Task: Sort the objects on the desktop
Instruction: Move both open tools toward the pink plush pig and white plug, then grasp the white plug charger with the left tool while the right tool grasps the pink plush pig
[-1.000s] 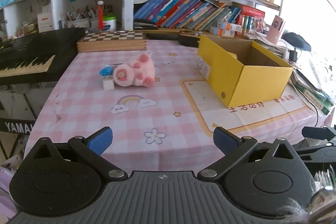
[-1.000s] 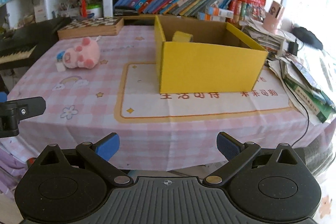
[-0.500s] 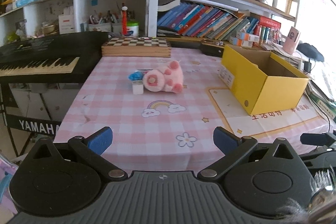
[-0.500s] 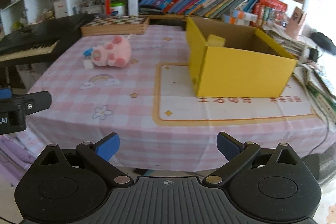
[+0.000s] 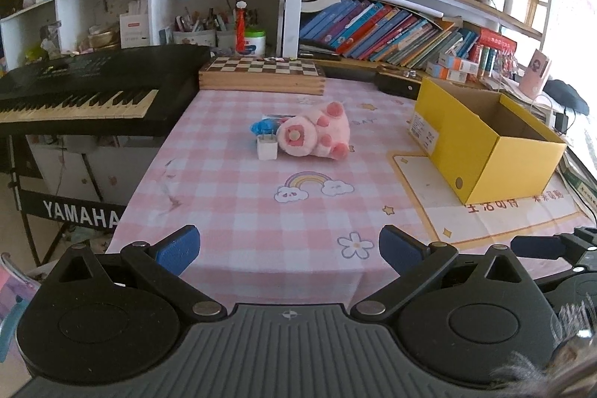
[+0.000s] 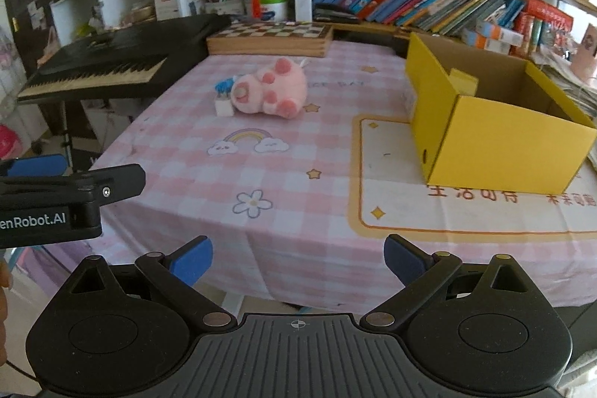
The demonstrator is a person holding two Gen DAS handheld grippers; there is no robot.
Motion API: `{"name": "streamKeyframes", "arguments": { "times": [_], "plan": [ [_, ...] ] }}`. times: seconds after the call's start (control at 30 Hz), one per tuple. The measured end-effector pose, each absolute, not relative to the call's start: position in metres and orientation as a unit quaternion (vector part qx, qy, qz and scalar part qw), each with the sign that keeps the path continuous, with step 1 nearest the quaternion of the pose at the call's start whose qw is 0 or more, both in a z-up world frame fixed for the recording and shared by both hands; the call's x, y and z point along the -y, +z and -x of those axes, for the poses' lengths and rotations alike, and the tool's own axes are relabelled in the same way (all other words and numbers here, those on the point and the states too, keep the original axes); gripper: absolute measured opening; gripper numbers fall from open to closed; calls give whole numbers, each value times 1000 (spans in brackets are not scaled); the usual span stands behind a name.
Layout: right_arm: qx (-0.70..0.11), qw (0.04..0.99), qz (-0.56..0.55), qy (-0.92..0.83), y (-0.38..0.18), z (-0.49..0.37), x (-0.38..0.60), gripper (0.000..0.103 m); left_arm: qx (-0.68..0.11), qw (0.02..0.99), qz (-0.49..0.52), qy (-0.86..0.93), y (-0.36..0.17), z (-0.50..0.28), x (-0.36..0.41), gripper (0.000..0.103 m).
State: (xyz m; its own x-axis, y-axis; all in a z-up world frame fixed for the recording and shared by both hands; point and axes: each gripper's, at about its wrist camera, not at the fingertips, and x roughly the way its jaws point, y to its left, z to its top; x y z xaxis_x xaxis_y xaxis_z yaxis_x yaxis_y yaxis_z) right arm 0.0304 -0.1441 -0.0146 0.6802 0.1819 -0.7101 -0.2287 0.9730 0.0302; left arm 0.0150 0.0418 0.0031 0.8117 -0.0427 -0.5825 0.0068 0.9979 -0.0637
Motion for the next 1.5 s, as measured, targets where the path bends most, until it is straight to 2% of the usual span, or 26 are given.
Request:
{"name": "streamKeyframes", "arguments": {
  "times": [0.5, 0.63, 0.9, 1.1, 1.33, 1.5],
  "plan": [
    [-400, 901, 39, 163, -23, -105, 139, 98, -329, 944, 36, 14, -3, -75, -42, 103],
    [-398, 898, 50, 179, -24, -127, 135, 94, -332, 942, 44, 24, -4, -95, -43, 103],
    [-399, 891, 64, 209, -30, -163, 132, 93, -344, 936, 60, 35, -10, -132, -42, 99],
    [-404, 886, 66, 220, -34, -185, 132, 93, -354, 931, 71, 61, -17, -159, -49, 87],
    [-404, 883, 73, 228, -38, -209, 128, 93, -383, 920, 41, 68, -38, -205, -51, 63],
    [-409, 877, 84, 237, -43, -222, 125, 93, -404, 912, 11, 68, -54, -241, -50, 62]
  ]
}}
